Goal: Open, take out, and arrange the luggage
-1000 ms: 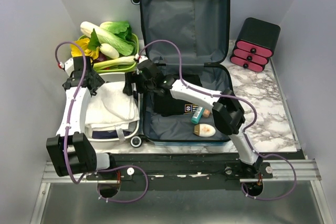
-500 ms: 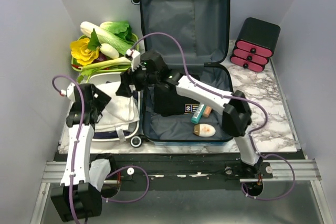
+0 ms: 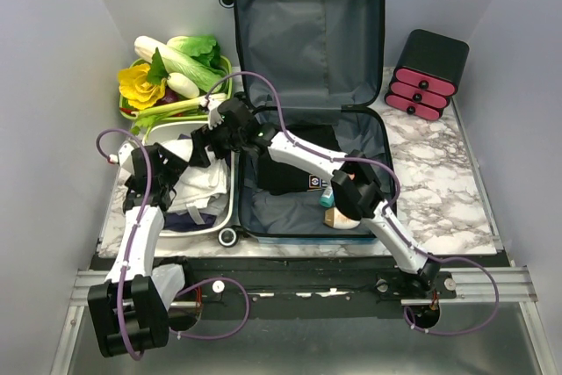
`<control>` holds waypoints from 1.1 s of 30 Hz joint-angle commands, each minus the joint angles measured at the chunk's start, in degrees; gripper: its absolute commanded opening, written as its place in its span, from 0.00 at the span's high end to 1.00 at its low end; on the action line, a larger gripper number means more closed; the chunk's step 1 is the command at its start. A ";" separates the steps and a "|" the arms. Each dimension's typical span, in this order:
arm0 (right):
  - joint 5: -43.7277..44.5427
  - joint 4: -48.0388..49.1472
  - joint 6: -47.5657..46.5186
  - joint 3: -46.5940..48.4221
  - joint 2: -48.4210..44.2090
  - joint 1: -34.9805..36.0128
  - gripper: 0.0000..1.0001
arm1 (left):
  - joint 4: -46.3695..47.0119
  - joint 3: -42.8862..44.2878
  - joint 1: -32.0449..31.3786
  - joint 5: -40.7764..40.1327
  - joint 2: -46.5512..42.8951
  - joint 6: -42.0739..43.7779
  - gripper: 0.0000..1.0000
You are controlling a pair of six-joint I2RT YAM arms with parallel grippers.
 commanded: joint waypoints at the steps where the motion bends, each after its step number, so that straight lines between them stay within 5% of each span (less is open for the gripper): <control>1: 1.77 -5.31 1.63 1.23 3.66 -1.97 0.02 | 5.73 -2.28 0.13 0.83 1.75 2.06 0.01; 10: -4.21 -4.96 -8.47 0.01 -4.41 -2.06 0.00 | 8.37 -1.06 0.13 8.21 -8.61 2.43 0.01; 18: 2.56 -1.37 -9.02 -10.87 -23.63 -4.15 0.00 | -9.36 15.01 0.04 3.90 -12.49 3.65 0.01; 22: 2.73 0.84 -9.09 -21.51 -31.73 -8.46 0.00 | -12.37 21.61 0.04 10.29 -8.54 6.02 0.01; 27: 19.06 -2.75 -15.16 -37.40 -40.01 -10.05 0.00 | -9.84 22.50 -0.31 14.44 -5.98 6.38 0.01; 33: 29.89 -12.33 -12.53 -37.97 -35.81 -7.60 0.00 | -8.14 22.76 -1.72 20.16 -3.17 8.22 0.01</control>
